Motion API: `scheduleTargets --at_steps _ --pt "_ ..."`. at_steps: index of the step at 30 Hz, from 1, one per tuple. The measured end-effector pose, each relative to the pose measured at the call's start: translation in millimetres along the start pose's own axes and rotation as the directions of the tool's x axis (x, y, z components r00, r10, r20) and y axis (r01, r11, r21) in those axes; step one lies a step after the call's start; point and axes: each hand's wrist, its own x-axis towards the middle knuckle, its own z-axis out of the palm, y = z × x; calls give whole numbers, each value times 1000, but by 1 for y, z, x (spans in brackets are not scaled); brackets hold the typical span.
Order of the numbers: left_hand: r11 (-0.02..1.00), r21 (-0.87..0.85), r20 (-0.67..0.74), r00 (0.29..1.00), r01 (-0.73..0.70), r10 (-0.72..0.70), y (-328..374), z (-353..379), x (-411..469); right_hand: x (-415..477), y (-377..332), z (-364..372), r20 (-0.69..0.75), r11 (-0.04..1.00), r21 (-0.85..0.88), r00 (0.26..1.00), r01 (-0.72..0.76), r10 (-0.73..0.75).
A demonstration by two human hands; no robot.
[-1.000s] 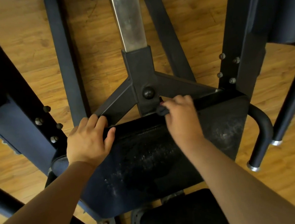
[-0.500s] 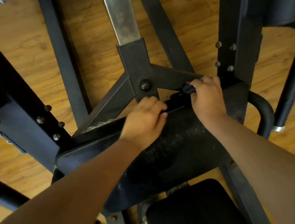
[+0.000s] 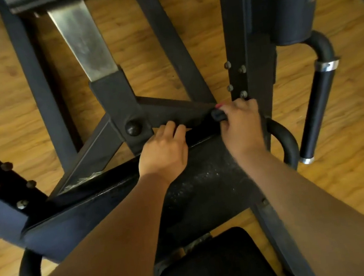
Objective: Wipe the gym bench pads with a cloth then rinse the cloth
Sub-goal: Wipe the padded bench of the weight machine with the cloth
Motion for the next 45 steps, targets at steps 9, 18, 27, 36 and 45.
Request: scheduleTargets --at_steps 9,18,27,36,45 --pt "998 59 -11 1000 7 -7 1 0 1 30 58 -2 -60 999 -43 998 18 -21" --pt "997 75 -16 999 32 -31 4 1 1 38 71 -2 1 967 252 999 -36 37" --pt "995 75 -24 998 58 -56 5 2 2 36 82 -9 27 965 186 983 -184 182" --pt "995 85 -38 998 56 -52 5 4 1 11 105 9 194 749 441 867 -494 458" --pt "994 88 -34 997 72 -69 6 4 1 41 73 -17 221 646 704 956 -295 195"
